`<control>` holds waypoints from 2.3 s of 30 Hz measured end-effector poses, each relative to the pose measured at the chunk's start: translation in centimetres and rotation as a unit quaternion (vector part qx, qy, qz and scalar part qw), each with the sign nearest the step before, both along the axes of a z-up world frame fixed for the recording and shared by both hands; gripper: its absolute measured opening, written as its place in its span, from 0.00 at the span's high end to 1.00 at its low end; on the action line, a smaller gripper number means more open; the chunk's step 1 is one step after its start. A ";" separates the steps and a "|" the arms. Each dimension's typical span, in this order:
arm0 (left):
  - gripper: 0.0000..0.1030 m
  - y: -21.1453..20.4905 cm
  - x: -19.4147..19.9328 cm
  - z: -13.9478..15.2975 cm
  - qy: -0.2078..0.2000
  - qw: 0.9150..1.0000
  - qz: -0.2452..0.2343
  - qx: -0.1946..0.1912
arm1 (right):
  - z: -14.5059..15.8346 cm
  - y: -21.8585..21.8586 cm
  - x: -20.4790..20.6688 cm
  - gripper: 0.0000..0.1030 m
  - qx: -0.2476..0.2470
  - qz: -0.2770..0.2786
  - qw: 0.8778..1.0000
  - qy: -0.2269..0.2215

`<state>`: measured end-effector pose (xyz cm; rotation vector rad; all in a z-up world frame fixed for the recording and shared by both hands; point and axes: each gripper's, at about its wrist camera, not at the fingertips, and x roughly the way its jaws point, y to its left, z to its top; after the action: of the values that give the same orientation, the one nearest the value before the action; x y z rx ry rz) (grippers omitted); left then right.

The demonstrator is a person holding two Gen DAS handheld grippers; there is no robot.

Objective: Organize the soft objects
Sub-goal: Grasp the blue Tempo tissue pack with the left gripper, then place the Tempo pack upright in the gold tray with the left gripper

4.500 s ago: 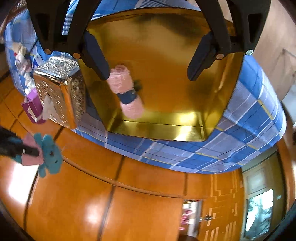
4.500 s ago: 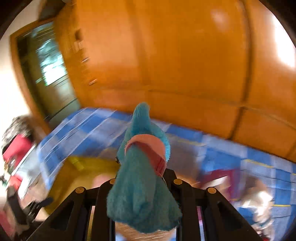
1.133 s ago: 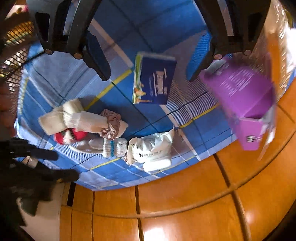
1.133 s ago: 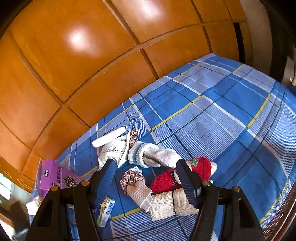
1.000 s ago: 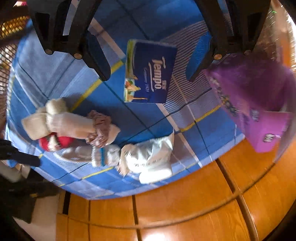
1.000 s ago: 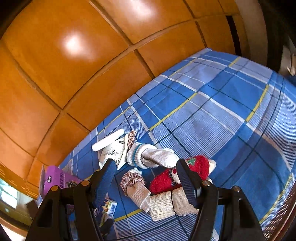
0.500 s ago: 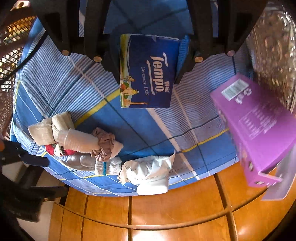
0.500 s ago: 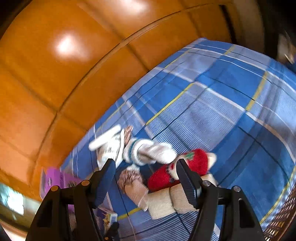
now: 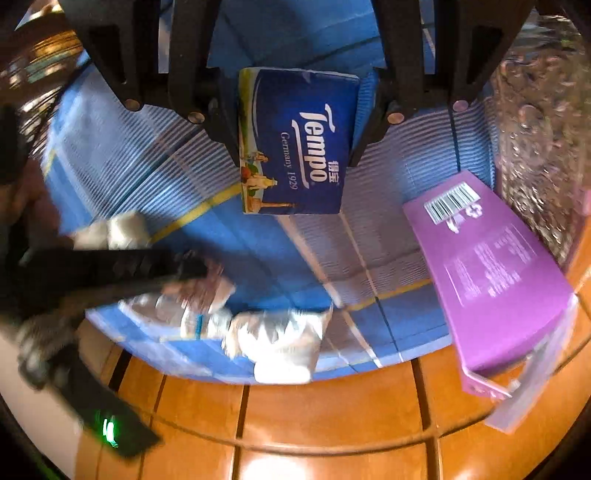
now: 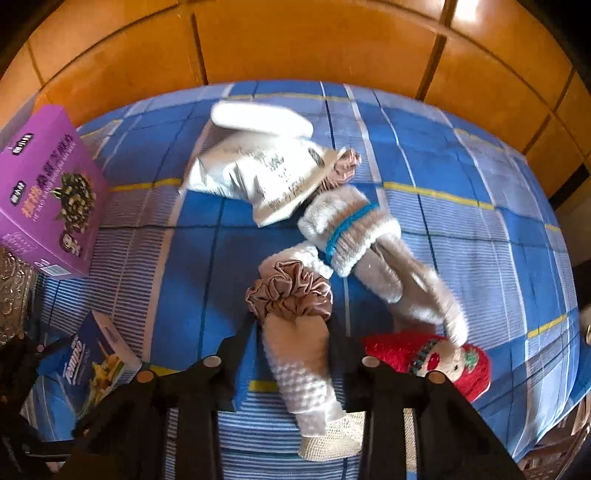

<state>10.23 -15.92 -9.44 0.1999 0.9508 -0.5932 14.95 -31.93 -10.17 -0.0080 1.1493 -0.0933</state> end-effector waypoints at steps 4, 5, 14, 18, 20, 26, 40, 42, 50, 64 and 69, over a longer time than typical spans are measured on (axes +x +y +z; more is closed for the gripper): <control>0.49 -0.7 0.4 4.7 -0.039 0.998 -0.006 -0.038 | -0.3 -1.1 0.0 0.67 0.031 -0.016 0.999 0.009; 0.49 -1.0 0.7 5.7 -0.045 0.998 -0.007 -0.044 | -0.4 -1.2 0.0 0.67 0.034 -0.017 0.999 0.010; 0.49 -1.9 9.9 13.8 -0.073 0.993 0.052 -0.078 | -0.5 -0.5 0.2 0.67 0.022 -0.006 1.000 0.015; 0.49 3.9 13.8 16.5 -0.093 0.981 0.141 -0.092 | -0.7 -0.2 0.3 0.67 0.010 0.000 1.000 0.015; 0.49 8.1 14.1 16.9 -0.097 0.973 0.186 -0.098 | -0.8 -0.1 0.3 0.67 0.005 0.002 1.000 0.016; 0.49 19.8 10.1 15.4 -0.114 0.949 0.282 -0.079 | -1.2 0.8 0.4 0.67 -0.023 0.012 0.999 0.024; 0.49 38.3 -4.4 7.4 -0.052 0.892 0.437 -0.104 | -1.2 1.7 0.0 0.67 -0.049 0.019 0.998 0.016; 0.49 39.0 -5.7 6.3 -0.042 0.890 0.440 -0.107 | -1.2 1.7 0.2 0.67 -0.052 0.019 0.998 0.016; 0.48 40.8 -3.9 5.0 -0.032 0.879 0.464 -0.110 | -1.3 2.0 -0.1 0.67 -0.068 0.023 0.997 0.010; 0.17 38.1 -4.6 4.5 -0.037 0.890 0.447 -0.080 | -1.1 2.4 -0.5 0.67 -0.077 0.028 0.997 0.003; 0.14 35.5 -6.5 4.6 -0.049 0.906 0.417 -0.052 | -0.6 2.0 -0.2 0.68 -0.071 0.022 0.997 -0.004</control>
<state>3.74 19.60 -4.81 -0.2730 0.8079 0.1609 14.79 -29.90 -10.75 -0.1585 1.1323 -0.1366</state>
